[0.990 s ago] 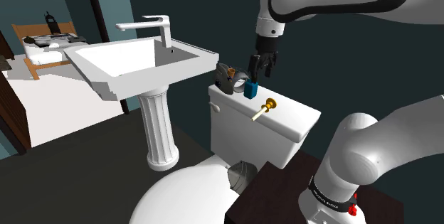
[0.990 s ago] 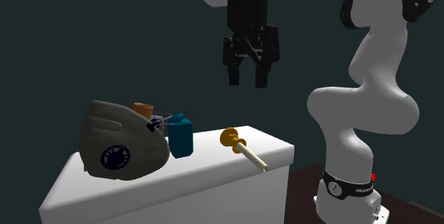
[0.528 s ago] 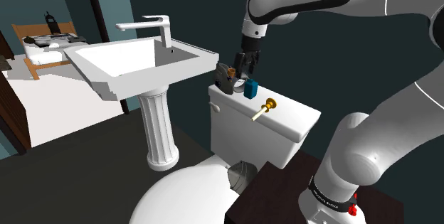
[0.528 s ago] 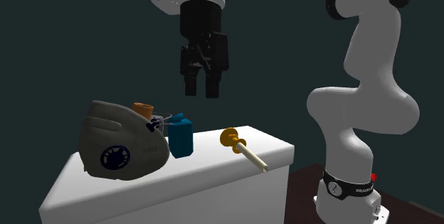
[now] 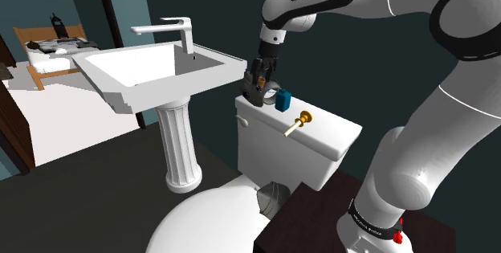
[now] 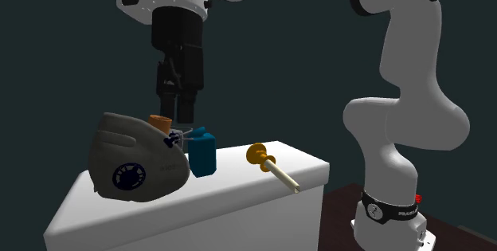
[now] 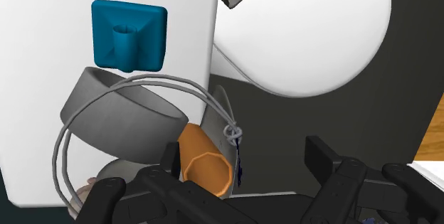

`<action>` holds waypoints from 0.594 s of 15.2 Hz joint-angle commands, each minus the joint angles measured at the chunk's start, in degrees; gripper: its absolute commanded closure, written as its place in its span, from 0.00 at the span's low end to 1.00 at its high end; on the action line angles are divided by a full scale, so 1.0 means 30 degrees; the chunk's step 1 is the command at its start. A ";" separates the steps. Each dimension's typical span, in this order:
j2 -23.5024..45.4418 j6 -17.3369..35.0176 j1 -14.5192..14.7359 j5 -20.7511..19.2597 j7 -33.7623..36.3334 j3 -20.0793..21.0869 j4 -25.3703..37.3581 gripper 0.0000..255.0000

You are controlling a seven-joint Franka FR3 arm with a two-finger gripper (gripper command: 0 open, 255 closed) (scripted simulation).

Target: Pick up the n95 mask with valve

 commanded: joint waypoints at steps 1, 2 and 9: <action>0.0226 0.0504 0.0008 0.0108 -0.0173 -0.0057 -0.0264 0.00; 0.0264 0.0757 0.0007 0.0128 -0.0212 -0.0065 -0.0483 0.00; 0.0419 0.1628 0.0016 0.0209 -0.0336 -0.0086 -0.1211 1.00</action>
